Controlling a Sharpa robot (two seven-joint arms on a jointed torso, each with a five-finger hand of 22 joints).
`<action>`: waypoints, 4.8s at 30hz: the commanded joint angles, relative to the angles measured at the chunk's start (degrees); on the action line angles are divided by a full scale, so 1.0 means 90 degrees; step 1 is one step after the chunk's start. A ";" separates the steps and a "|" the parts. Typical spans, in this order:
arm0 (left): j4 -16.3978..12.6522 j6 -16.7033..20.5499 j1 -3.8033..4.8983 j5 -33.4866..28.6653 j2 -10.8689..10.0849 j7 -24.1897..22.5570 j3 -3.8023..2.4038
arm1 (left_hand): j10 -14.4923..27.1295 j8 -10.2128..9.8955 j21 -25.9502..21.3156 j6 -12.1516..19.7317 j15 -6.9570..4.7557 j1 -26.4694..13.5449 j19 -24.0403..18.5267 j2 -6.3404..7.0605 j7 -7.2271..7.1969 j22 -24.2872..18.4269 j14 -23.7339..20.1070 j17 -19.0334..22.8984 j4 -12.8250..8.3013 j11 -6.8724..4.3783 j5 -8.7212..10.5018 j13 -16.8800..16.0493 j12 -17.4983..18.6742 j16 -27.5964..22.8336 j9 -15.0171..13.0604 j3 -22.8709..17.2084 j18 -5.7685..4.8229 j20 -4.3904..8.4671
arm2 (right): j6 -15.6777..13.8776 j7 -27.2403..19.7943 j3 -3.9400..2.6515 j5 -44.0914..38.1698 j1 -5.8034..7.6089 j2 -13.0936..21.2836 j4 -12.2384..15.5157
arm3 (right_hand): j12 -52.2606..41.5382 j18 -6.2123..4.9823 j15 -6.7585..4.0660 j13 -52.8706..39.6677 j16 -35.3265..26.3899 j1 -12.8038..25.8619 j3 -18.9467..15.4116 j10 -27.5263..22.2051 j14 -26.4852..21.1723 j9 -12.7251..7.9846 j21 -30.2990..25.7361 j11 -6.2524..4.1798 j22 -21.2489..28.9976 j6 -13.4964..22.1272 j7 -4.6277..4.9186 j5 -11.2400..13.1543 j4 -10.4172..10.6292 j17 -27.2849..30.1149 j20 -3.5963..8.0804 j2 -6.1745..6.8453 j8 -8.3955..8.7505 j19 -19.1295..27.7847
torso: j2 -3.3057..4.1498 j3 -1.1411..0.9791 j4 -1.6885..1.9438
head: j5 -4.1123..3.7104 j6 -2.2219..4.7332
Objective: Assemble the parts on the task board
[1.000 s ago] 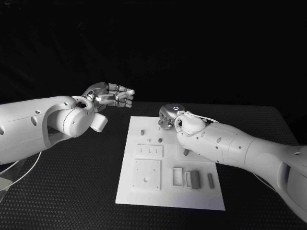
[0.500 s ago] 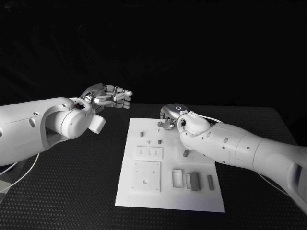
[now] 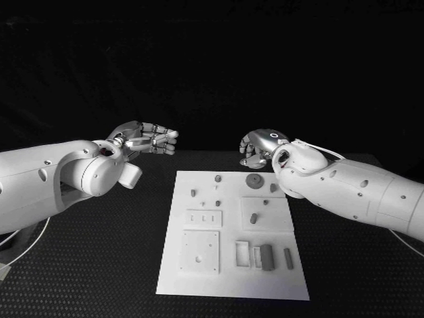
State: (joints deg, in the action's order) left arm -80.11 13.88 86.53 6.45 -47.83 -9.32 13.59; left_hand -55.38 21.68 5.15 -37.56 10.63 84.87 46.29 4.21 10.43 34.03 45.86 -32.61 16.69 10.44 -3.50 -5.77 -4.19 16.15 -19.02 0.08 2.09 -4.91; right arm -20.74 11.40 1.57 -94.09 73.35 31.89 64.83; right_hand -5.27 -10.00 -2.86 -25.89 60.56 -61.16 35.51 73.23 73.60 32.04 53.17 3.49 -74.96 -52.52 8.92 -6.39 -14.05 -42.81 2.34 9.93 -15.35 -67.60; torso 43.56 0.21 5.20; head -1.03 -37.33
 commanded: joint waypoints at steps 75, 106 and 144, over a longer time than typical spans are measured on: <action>0.0088 -0.0100 -0.0031 0.0129 0.0088 -0.0077 0.0005 | 0.0048 -0.0039 -0.0049 -0.0038 -0.0007 0.0010 0.0050 0.0047 0.0231 -0.0014 0.0047 -0.0022 0.0007 0.0036 0.0031 0.0020 0.0033 -0.0047 0.0009 0.0013 0.0083 0.0014 | 0.1016 -0.1094 0.0305 0.0271 -0.0346 -0.0305 -0.1398 | -0.7300 -0.0556 -0.0294 -0.6024 0.2715 0.0306 -0.0485 0.0536 0.0632 -0.0009 0.0656 -0.0327 -0.0052 0.0622 -0.0218 -0.0008 -0.0003 -0.2699 0.0356 -0.0243 0.0309 -0.0303 | -0.0019 -0.0040 -0.0068 | 0.0009 -0.0173; 0.0081 -0.0120 -0.0028 0.0140 0.0096 -0.0081 0.0002 | 0.0049 -0.0043 -0.0055 -0.0040 -0.0006 -0.0026 0.0053 0.0051 0.0228 -0.0015 0.0048 -0.0027 0.0013 0.0035 0.0032 0.0022 0.0031 -0.0056 0.0008 0.0018 0.0080 0.0011 | 0.1214 -0.1044 0.0314 0.0590 -0.0391 -0.0400 -0.1553 | -0.7034 -0.0556 -0.0022 -0.5744 0.2708 0.0566 -0.0503 0.0180 0.0543 -0.0259 0.0619 -0.0038 -0.0097 0.1228 0.0086 -0.0009 0.0243 -0.2529 0.0322 -0.0273 0.0620 -0.0253 | -0.0014 -0.0044 -0.0079 | 0.0007 -0.0250; 0.0039 -0.0081 -0.0027 0.0139 0.0029 -0.0054 0.0002 | 0.0054 -0.0049 -0.0061 -0.0040 -0.0008 -0.0025 0.0054 0.0056 0.0230 -0.0017 0.0049 -0.0032 0.0005 0.0034 0.0031 0.0024 0.0032 -0.0064 0.0008 0.0010 0.0083 0.0015 | 0.1126 -0.1055 0.0439 -0.0057 -0.0478 -0.0371 -0.1588 | -0.6739 -0.0556 -0.0044 -0.5283 0.2607 -0.0151 -0.0511 -0.0286 0.0303 -0.0038 0.0590 -0.0068 -0.0113 0.0817 0.0051 -0.0012 -0.0296 -0.2135 0.0234 -0.0262 0.0352 -0.0075 | -0.0025 -0.0064 -0.0075 | -0.0032 -0.0331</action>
State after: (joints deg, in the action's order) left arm -79.62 13.54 86.22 7.54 -47.57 -9.29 13.65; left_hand -55.17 21.47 4.93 -37.56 10.63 84.87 46.50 4.21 10.43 33.93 45.86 -32.85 16.69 10.64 -3.50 -5.61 -4.19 15.93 -19.03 0.08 2.07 -4.70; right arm -12.04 1.81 5.16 -91.77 69.67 28.42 50.63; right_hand -66.12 -9.16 -3.37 -73.50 84.25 -62.40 31.09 71.51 76.74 31.76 58.68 2.34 -74.96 -45.47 9.42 -6.38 -16.45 -62.08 4.48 7.04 -12.30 -68.66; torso 43.31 -0.32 4.51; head -1.26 -40.26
